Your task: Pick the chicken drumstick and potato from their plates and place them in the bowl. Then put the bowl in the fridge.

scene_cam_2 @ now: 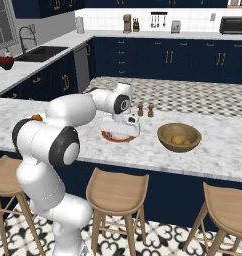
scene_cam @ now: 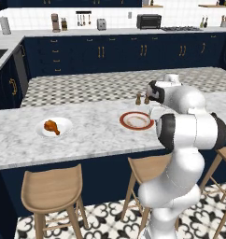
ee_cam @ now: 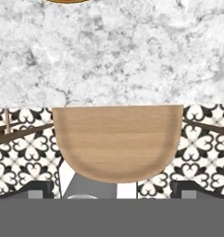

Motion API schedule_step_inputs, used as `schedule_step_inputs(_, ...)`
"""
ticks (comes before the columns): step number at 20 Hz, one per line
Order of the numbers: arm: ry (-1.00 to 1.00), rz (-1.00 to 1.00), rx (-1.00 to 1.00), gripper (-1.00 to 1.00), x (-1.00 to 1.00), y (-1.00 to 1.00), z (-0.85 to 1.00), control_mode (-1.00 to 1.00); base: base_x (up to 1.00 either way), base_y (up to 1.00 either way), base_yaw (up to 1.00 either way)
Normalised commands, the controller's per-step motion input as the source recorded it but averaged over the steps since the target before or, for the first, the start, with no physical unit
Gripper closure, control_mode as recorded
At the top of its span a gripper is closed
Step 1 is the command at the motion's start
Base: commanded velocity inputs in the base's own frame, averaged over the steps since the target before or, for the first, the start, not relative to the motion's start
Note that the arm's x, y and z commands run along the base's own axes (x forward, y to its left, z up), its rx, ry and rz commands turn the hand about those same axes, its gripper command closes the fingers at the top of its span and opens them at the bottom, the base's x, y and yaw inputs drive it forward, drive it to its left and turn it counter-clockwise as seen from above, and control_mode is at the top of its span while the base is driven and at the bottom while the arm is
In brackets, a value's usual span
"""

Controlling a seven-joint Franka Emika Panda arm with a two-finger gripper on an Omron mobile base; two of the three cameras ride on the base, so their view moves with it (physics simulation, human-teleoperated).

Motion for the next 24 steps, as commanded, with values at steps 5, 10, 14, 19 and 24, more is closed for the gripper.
schedule_step_inputs(5,0.00,0.04,0.00,-1.00,0.04,1.00,0.00,-1.00,0.00,0.00,0.00)
schedule_step_inputs(10,0.00,0.00,0.00,-1.00,0.03,0.89,0.00,-1.00,0.00,0.00,0.00)
schedule_step_inputs(14,0.00,0.00,0.00,-1.00,0.01,0.40,0.00,-1.00,0.00,0.00,0.00)
schedule_step_inputs(19,0.00,0.00,0.00,-1.00,0.00,0.00,0.00,-1.00,0.00,0.00,0.00)
schedule_step_inputs(24,0.00,0.00,0.00,-1.00,0.00,0.00,0.00,-1.00,0.00,0.00,0.00)
